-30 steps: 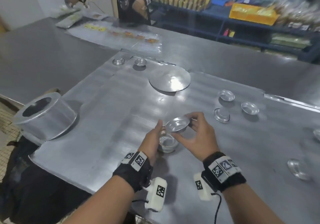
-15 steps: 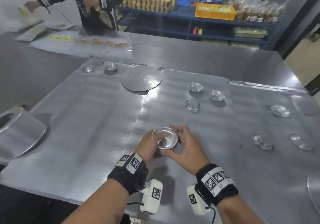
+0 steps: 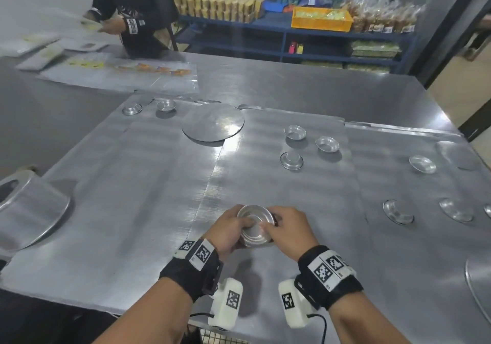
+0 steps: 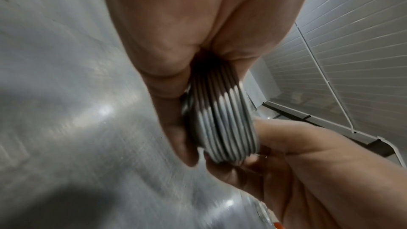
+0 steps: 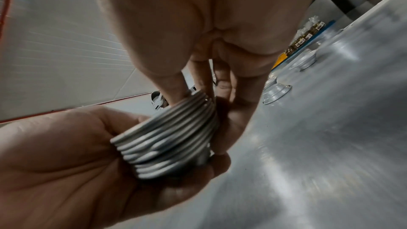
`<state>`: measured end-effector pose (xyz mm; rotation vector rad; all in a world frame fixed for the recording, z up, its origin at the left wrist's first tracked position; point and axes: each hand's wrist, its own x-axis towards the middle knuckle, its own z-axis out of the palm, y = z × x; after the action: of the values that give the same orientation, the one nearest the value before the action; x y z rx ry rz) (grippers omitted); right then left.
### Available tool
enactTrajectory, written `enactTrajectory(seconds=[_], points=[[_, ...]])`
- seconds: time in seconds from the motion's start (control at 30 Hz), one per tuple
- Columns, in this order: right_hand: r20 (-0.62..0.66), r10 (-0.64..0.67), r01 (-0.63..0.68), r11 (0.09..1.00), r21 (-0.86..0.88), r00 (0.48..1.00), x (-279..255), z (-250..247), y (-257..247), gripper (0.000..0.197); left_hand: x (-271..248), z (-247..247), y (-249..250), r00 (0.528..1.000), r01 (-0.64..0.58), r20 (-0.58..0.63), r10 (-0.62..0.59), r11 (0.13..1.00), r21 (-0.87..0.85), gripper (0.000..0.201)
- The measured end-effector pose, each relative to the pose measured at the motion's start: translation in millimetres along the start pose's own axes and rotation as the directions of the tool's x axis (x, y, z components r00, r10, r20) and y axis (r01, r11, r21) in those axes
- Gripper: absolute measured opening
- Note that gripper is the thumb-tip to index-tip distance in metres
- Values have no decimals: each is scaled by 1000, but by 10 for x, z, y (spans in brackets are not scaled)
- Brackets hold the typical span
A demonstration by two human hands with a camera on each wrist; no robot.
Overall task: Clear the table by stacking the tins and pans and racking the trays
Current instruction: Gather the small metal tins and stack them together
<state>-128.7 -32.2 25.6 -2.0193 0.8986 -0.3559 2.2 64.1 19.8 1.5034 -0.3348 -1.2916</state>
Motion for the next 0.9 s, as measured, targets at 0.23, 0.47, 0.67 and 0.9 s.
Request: enactTrajectory(seconds=[0.23, 0.47, 0.67, 0.9], points=[[49, 81, -76, 992, -98, 996, 0, 190, 0, 10, -66, -163, 58, 1000, 17, -6, -16, 966, 259, 47], [110, 111, -93, 983, -159, 988, -9, 435, -77, 19, -51, -458, 48, 999, 11, -45, 15, 850, 526, 43], [129, 111, -79, 970, -231, 985, 16, 602, -119, 14, -58, -596, 32, 998, 35, -66, 8, 782, 622, 43], [179, 156, -93, 944, -317, 971, 42, 667, -81, 12, -17, -597, 28, 998, 62, -51, -37, 669, 741, 31]])
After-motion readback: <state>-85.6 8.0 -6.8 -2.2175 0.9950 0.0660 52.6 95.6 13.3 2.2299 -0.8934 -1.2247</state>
